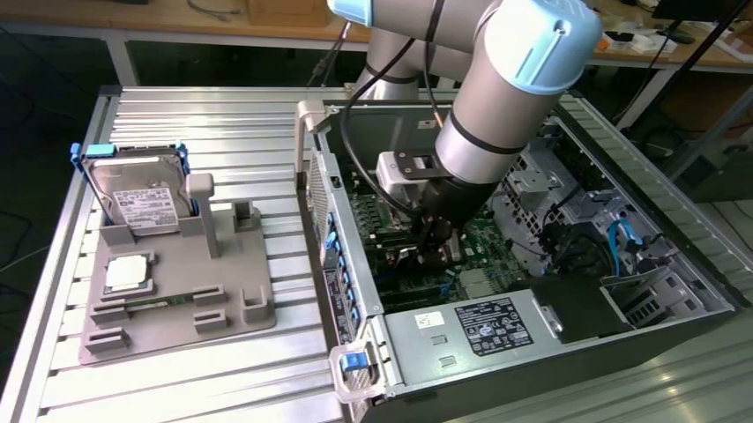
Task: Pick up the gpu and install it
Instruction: 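Insert the gpu into the slot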
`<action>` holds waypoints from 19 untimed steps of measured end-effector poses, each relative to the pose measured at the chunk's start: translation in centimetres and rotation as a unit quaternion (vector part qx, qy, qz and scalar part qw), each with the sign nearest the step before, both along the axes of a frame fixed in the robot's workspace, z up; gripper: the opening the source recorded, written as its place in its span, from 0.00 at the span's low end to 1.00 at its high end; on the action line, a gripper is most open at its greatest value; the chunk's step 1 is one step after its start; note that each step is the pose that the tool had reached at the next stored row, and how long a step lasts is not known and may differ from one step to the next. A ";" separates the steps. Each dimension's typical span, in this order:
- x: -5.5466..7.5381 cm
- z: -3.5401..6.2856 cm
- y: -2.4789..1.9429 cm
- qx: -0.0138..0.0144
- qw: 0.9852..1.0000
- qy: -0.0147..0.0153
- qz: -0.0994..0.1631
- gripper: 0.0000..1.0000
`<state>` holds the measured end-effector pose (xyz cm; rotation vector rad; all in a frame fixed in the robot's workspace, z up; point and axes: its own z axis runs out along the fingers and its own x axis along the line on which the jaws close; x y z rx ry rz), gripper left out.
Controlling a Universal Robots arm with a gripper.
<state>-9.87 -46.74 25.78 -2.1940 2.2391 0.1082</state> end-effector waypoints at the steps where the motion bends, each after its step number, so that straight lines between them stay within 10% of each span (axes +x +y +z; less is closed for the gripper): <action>1: 0.0 0.13 0.00 0.000 1.000 -0.002 0.000 0.34; 13: -0.3 2.26 0.00 0.000 1.000 -0.029 0.000 0.34; 19: -0.4 2.28 0.05 0.000 1.000 -0.030 0.000 0.26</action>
